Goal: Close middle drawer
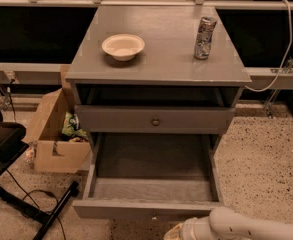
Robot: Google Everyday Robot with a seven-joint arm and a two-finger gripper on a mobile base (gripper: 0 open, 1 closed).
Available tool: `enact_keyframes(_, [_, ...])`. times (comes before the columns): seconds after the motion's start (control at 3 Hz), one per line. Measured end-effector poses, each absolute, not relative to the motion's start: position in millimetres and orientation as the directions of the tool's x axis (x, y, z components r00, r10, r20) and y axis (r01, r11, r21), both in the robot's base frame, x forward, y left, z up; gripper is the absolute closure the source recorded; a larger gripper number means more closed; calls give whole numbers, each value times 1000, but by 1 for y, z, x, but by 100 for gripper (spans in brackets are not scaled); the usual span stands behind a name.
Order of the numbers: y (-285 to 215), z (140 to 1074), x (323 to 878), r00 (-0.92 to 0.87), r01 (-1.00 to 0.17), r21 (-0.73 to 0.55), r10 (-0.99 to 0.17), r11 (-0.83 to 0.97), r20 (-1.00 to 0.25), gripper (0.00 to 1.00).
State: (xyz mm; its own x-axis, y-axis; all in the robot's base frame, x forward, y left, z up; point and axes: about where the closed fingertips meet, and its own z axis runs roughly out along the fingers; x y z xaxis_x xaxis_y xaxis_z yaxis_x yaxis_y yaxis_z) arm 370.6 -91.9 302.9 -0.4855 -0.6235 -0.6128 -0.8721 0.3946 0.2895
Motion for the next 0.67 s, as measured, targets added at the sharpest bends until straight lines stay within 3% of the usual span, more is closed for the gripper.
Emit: enact_keyframes(0.67, [-61,259,401,-477,-877,329,-563,350,-675,100])
